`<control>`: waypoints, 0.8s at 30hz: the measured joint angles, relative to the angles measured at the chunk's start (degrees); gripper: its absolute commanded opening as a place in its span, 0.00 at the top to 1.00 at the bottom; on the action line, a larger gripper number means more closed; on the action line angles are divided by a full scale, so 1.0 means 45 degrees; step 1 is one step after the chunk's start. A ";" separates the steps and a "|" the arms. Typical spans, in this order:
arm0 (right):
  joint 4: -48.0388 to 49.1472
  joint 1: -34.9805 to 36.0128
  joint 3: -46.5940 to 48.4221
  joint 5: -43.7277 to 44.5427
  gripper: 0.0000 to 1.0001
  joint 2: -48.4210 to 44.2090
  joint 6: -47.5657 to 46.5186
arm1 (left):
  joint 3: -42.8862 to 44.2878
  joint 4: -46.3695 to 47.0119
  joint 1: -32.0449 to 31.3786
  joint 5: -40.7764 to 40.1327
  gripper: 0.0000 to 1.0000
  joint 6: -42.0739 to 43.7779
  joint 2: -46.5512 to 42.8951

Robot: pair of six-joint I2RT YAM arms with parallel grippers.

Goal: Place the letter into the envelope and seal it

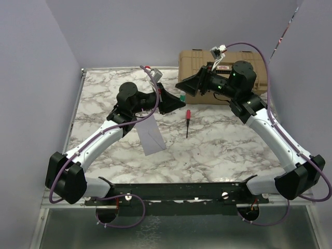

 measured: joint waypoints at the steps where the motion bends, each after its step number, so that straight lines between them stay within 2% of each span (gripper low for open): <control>1: -0.0015 -0.0010 -0.0068 0.0253 0.31 -0.0029 0.0238 | 0.0000 0.0131 0.0005 -0.0296 1.00 -0.0097 0.0000; 3: -0.0087 -0.0010 -0.0083 0.0602 0.33 -0.0029 0.0593 | 0.0000 0.0350 0.0000 -0.0656 1.00 -0.0243 0.0000; 6: -0.0267 -0.0010 -0.0083 0.0758 0.44 -0.0029 0.0840 | 0.0000 0.0612 0.0000 -0.0976 1.00 -0.0525 0.0000; 13: -0.0583 -0.0005 -0.0083 0.0758 0.56 -0.0029 0.1005 | -0.0024 0.1258 0.0000 -0.1161 1.00 -0.1239 0.0000; 20: -0.0656 -0.0010 -0.0068 0.0452 0.83 -0.0029 0.0782 | -0.0029 0.1525 0.0000 -0.1161 1.00 -0.1744 0.0000; 21: -0.0651 -0.0010 -0.0063 0.0413 0.87 -0.0029 0.0680 | -0.0029 0.1530 0.0000 -0.1151 0.98 -0.1831 0.0000; 24: -0.0656 -0.0015 -0.0044 0.0199 0.91 -0.0029 0.0427 | -0.0029 0.1540 0.0015 -0.1146 0.78 -0.2147 0.0005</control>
